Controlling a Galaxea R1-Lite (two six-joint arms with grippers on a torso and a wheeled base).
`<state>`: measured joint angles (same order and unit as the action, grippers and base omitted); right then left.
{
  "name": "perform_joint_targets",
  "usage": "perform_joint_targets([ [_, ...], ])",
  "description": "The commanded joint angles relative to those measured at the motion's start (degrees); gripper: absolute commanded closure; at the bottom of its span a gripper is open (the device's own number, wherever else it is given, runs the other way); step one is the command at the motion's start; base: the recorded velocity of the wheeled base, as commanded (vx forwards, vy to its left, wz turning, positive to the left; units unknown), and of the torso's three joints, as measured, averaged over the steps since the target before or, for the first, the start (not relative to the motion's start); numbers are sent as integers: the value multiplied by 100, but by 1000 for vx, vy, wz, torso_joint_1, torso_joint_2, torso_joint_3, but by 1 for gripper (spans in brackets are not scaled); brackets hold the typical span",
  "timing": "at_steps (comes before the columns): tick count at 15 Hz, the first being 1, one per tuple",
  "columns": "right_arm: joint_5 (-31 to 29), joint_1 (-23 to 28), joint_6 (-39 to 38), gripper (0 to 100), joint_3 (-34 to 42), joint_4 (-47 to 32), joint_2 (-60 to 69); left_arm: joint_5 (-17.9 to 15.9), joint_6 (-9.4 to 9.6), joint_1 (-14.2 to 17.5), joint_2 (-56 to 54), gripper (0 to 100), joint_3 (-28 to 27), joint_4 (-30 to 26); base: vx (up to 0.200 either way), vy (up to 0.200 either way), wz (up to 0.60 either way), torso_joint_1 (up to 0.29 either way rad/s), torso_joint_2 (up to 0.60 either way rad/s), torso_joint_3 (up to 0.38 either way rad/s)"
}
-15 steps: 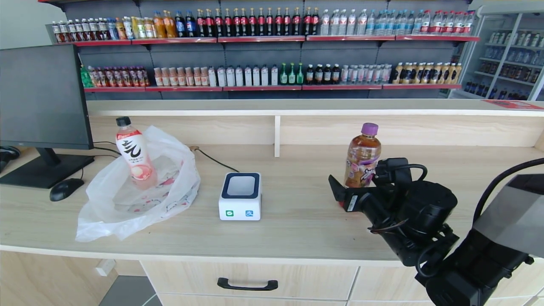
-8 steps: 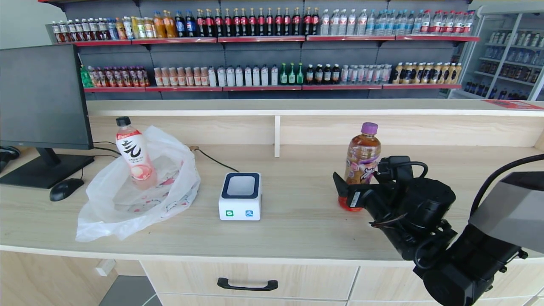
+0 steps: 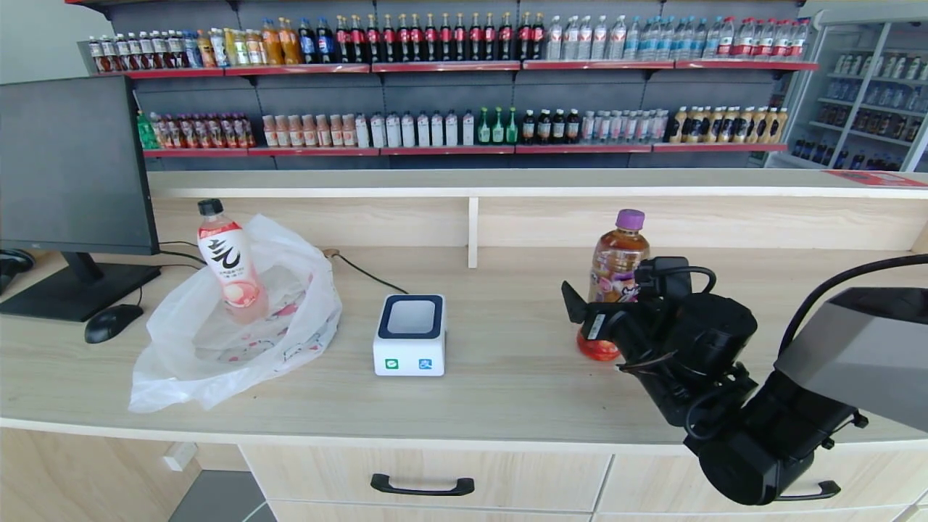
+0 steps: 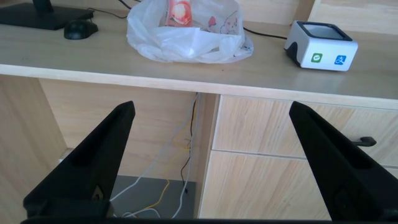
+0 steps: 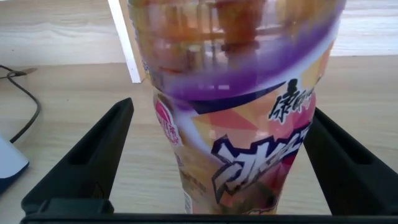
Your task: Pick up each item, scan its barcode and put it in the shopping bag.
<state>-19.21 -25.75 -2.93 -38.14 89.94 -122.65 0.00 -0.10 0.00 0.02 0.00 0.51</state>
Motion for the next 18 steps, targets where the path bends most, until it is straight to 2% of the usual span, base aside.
perform_joint_targets([
  [1,-4,140,-6,0,-114,6,-57,0,-8,0,-2,0,0,2,0,0,0,0,0,0],
  [4,5,281,-6,0,-88,6,-40,0,-8,0,-2,0,0,2,0,0,0,0,0,0],
  [10,14,246,64,0,-70,6,-49,0,-8,0,-2,0,0,2,0,0,0,0,0,0],
  [11,14,246,64,100,-79,6,-40,0,-8,0,-2,0,0,2,0,0,0,0,0,0],
  [18,14,246,64,100,-114,6,180,0,-8,0,-2,0,0,2,0,0,0,0,0,0],
])
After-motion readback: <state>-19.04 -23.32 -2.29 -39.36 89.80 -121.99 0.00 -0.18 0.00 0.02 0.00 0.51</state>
